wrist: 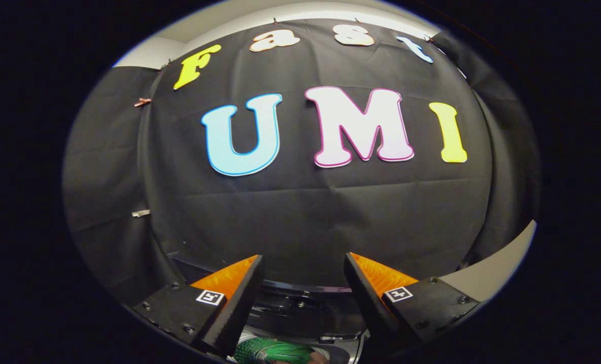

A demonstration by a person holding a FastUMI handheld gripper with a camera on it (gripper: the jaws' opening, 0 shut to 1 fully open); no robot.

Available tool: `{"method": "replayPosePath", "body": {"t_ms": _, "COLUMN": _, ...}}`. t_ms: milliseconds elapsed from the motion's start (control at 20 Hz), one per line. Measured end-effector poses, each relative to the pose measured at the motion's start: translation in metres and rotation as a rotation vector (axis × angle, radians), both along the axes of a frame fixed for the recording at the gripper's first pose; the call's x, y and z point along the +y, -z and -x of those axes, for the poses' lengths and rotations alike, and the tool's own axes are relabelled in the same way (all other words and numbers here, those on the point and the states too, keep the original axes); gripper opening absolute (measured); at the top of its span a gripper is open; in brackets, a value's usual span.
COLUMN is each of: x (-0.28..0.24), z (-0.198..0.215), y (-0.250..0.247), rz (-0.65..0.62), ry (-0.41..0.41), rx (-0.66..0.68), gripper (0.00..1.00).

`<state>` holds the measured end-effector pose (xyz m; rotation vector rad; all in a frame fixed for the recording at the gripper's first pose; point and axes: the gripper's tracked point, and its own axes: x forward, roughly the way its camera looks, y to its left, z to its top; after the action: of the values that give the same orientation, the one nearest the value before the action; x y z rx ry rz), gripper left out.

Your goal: Put the clothes into the washing machine and then close the washing machine lid.

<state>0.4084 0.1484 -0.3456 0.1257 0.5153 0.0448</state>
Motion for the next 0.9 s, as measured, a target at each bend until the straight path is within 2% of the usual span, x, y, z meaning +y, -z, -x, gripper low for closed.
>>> {"method": "replayPosePath", "body": {"t_ms": 350, "x": -0.022, "z": -0.004, "y": 0.035, "rz": 0.029, "ry": 0.061, "rx": 0.116, "gripper": 0.99}}
{"method": "replayPosePath", "body": {"t_ms": 900, "x": -0.022, "z": 0.004, "y": 0.036, "rz": 0.060, "ry": 0.074, "rx": 0.130, "gripper": 1.00}}
